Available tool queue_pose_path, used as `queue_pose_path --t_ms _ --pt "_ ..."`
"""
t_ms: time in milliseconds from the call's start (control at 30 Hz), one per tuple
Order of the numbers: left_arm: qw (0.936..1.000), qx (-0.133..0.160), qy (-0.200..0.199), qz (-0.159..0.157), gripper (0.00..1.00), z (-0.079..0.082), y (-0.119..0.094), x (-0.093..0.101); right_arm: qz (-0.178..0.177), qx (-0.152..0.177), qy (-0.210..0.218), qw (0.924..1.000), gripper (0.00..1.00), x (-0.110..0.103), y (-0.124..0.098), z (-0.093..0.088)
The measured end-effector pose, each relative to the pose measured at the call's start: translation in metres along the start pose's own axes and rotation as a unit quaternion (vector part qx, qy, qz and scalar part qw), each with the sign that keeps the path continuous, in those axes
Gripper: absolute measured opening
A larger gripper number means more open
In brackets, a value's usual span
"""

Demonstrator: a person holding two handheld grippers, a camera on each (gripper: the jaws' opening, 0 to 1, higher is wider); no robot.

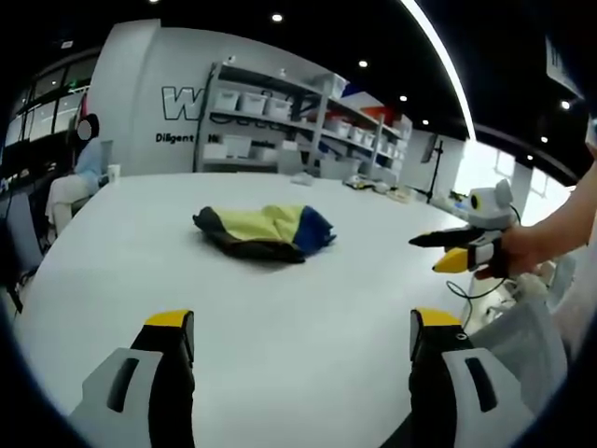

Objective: Fold the garment on the visible template until the final outline fits inside the template.

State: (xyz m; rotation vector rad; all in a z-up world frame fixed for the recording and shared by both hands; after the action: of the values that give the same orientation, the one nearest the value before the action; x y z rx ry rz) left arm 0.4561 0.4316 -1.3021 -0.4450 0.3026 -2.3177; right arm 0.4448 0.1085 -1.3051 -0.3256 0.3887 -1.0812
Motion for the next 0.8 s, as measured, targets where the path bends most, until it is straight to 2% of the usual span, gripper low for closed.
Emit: queue_pose_path --t_ms 800 --pt "1.0000 0.002 0.001 -0.001 0.94 0.0004 -0.0027 -0.0007 0.000 -0.001 -0.004 1.0000 0.98 -0.0025 -0.0002 0.0011"
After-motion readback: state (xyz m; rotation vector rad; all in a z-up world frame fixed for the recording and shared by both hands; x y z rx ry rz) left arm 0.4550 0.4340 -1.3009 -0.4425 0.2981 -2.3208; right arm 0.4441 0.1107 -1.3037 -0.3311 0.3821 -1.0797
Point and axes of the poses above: the point that each gripper's makers call its tool centre point, and the gripper's own axes: y roughly forward along the fingers, x roughly to its right, z roughly out of its top, the point moved 9 cm from there along -y, roughly backward along the fingers, and after that the axes turned 4 degrees about -z, right-handed, at the moved point
